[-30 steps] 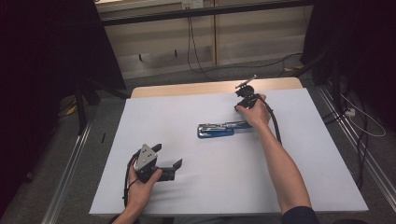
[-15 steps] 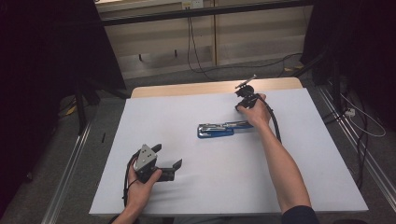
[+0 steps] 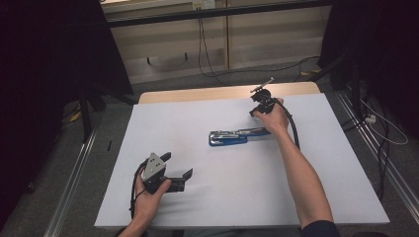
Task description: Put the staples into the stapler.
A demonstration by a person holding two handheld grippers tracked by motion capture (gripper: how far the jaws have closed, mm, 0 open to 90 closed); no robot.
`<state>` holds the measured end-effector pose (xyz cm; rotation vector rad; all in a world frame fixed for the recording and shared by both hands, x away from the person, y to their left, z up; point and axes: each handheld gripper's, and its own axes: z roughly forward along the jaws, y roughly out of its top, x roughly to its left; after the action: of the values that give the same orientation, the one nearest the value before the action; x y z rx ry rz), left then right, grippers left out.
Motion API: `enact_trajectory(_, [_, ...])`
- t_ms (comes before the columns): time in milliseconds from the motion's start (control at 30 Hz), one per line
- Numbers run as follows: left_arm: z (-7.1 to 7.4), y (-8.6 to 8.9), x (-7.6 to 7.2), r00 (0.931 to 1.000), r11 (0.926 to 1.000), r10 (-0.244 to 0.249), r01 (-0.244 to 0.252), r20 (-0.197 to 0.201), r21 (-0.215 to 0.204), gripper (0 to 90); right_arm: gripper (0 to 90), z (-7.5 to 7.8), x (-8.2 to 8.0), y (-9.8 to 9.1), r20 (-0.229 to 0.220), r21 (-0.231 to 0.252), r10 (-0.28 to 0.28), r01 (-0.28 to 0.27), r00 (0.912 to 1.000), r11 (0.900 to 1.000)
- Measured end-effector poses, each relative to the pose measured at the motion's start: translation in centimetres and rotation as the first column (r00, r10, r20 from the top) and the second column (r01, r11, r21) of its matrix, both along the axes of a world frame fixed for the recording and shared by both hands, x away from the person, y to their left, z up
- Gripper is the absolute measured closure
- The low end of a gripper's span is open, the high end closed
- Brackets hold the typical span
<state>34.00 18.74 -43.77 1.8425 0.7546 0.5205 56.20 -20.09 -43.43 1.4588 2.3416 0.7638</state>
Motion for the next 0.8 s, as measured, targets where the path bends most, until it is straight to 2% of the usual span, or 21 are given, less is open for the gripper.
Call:
enact_trajectory(167, [0.0,0.0,0.1,1.0,1.0,0.0,0.0,0.001,0.005,3.8,79.3,0.3,-0.4,-0.3,0.008,-0.001,0.014,-0.014,0.9999,0.9999])
enact_trajectory(400, [0.0,0.0,0.1,1.0,1.0,0.001,-0.001,0.0,0.004,3.8,79.3,0.6,-0.8,-0.6,0.024,0.022,0.038,-0.038,0.999,0.999])
enact_trajectory(633, [0.0,0.1,0.1,1.0,1.0,0.01,-0.01,-0.002,0.0,3.8,79.3,1.3,-1.3,-0.5,0.027,0.052,0.081,-0.082,0.9964,0.9953])
enact_trajectory(800, [0.0,0.0,0.1,1.0,1.0,0.006,-0.006,-0.004,0.004,3.8,79.3,1.9,-1.7,-0.2,0.045,0.06,0.118,-0.121,0.992,0.9909])
